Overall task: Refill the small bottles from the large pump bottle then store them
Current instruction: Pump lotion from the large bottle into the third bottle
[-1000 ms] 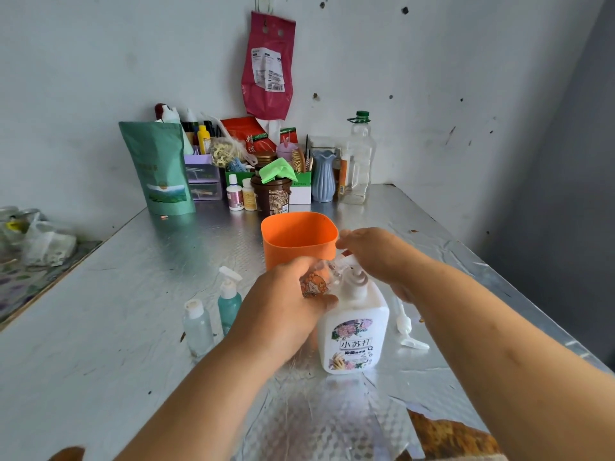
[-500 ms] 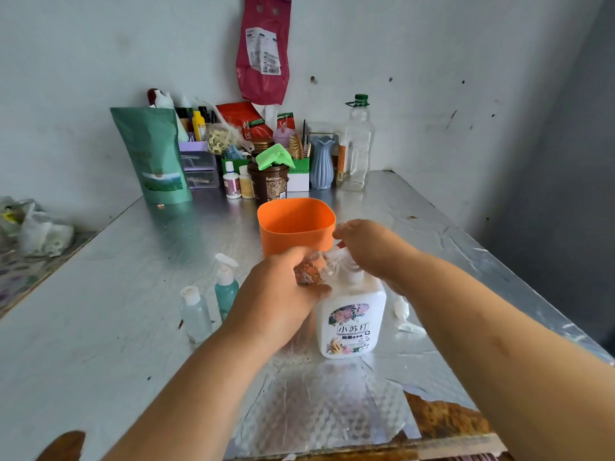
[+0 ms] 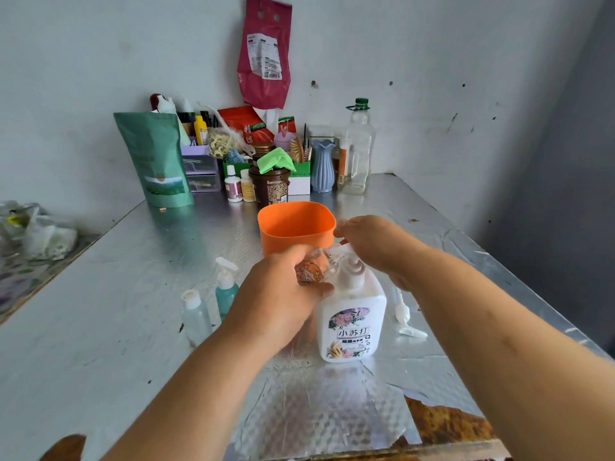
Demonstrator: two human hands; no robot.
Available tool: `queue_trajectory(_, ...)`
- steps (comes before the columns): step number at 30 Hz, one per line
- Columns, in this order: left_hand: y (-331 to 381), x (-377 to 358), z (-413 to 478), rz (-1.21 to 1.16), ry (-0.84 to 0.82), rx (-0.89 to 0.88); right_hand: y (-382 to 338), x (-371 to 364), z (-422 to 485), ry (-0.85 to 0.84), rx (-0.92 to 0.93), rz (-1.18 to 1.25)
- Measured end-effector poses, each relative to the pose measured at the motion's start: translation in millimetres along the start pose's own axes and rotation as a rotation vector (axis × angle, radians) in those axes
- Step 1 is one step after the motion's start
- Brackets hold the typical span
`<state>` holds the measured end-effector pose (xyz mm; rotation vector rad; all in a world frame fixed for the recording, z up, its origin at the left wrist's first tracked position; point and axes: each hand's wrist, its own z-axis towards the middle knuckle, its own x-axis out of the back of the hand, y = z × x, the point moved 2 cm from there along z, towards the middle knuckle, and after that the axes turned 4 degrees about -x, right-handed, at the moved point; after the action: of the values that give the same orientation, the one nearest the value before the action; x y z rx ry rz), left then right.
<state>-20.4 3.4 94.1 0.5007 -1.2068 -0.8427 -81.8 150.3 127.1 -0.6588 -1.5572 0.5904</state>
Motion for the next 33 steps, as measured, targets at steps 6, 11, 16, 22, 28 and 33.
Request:
queue_trajectory(6, -2.2, -1.9, -0.1, -0.021, 0.005, 0.013, 1.9, -1.9, 0.4, -0.004, 0.013, 0.005)
queue_trajectory(11, -4.2, -5.2, -1.7, -0.013, 0.002, 0.037, 2.1, -7.0, -2.9, -0.001, 0.037, -0.072)
queue_trajectory(16, -0.4, -1.8, -2.1, -0.011, 0.002, 0.044, -1.6, -0.9, -3.4, -0.005, 0.065, -0.142)
queue_trajectory(22, 2.2, 2.9, -1.8, 0.038, -0.002, 0.042, -4.1, 3.0, -3.1, 0.009, 0.072, -0.103)
queue_trajectory(28, -1.2, 1.8, -1.7, 0.035, 0.003, 0.045, -3.8, 1.9, -2.0, 0.014, 0.065, -0.117)
queue_trajectory(33, -3.6, 0.3, -1.4, 0.028, 0.010, 0.047, -1.9, 0.1, -1.5, 0.013, 0.058, -0.109)
